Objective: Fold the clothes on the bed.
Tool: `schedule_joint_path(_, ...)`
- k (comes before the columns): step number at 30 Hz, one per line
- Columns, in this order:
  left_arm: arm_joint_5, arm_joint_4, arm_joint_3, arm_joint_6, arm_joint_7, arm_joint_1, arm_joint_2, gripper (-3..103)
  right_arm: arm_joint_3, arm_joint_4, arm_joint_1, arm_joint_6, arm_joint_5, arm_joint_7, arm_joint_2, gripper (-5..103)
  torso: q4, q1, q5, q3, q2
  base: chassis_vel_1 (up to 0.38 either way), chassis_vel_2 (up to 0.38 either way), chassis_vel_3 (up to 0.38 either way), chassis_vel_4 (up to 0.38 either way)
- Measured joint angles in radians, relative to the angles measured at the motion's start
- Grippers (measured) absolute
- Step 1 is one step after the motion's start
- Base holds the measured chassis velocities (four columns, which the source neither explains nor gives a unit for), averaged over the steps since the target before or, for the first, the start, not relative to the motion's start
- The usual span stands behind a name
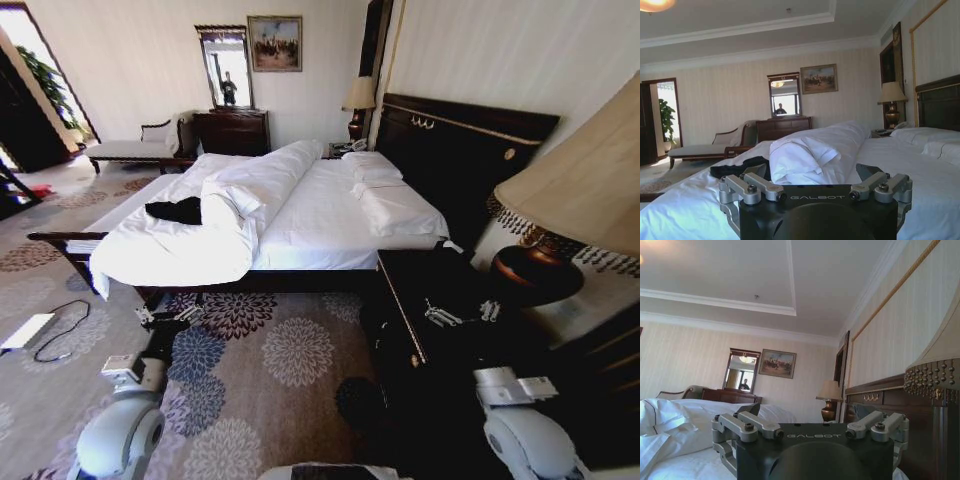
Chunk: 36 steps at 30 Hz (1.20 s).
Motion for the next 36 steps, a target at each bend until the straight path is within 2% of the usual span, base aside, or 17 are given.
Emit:
schedule_joint_path(7,0.009,0.003,0.0,-0.002,0.0,0.004,-0.009,100,-0.014,-0.012,0.016,0.026,0.006,-0.023,0.007,100,0.0,0.0,0.0,0.0,0.0,0.0,0.0,0.0,0.0)
schedule_joint_path(36,0.034,0.023,0.012,-0.01,0.002,0.001,-0.03,100,-0.048,-0.047,0.043,0.023,-0.003,-0.014,0.013,100,0.0,0.0,0.0001,0.0,0.0,0.0,0.0,0.0,0.0)
